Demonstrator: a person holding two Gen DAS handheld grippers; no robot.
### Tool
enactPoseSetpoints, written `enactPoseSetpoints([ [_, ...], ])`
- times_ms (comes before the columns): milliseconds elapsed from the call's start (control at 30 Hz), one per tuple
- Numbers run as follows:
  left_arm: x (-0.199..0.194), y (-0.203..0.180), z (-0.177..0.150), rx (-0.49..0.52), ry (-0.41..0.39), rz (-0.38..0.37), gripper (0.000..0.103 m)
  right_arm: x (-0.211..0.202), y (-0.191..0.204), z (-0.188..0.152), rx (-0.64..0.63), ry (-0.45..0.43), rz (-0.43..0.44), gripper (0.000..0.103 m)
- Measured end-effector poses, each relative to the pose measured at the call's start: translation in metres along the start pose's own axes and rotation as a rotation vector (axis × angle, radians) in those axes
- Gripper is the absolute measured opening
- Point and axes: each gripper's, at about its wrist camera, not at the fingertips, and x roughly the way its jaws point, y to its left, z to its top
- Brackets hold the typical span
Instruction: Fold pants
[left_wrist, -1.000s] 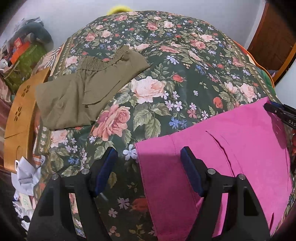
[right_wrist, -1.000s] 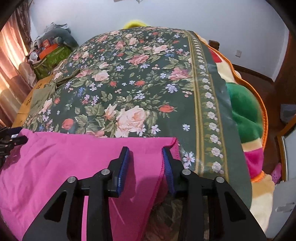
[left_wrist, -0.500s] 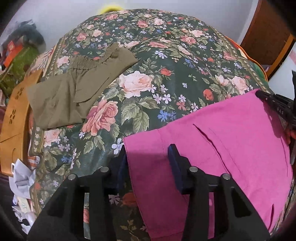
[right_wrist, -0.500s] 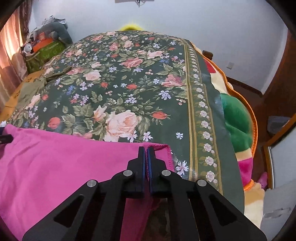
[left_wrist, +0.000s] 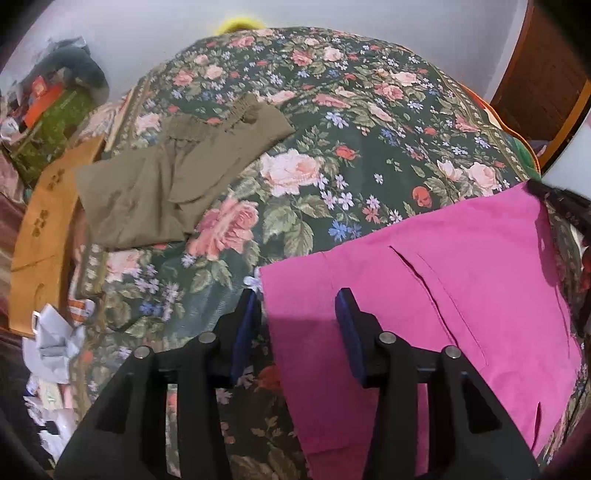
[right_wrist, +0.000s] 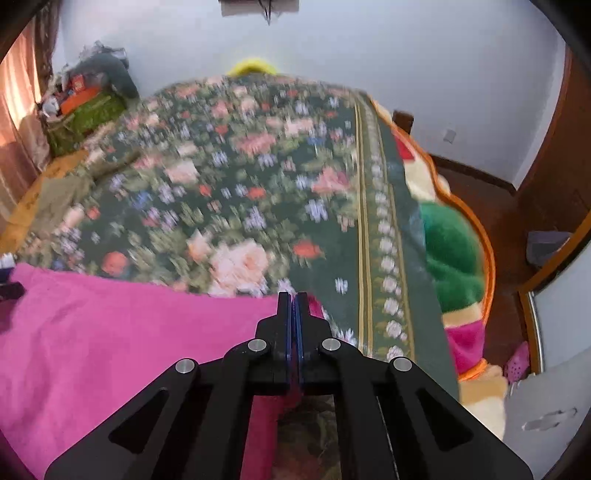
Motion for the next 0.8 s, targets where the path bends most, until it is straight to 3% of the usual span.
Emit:
enactPoseSetpoints([
  [167,-0.025,-0.004,0.011,0.016,-0.052,-0.017,0.046,-0.032,0.017,0.02,-0.022,-0.066,0.077,0.009],
  [333,-0.045,-0.01,0.024,0.007,-0.106,-0.078,0.061,-0.049,0.05,0.031,-0.05,-0.088,0.202,0.045],
  [433,-0.046,-0.018,0.028,0.015,-0.112,-0.086,0.065,-0.042,0.072,0.03,-0.073,-0.039,0.287,0.054],
  [600,-0.03,-0.027,0.024,0.034,-0.06,-0.101,0.068,-0.016,0.104,0.019,-0.108,0.079,0.367,0.061],
  [800,0.003,-0.029,0.015,0.027,0.044,-0.126,0.068,0.022,0.125,0.001,-0.086,0.264,0.44,0.061],
])
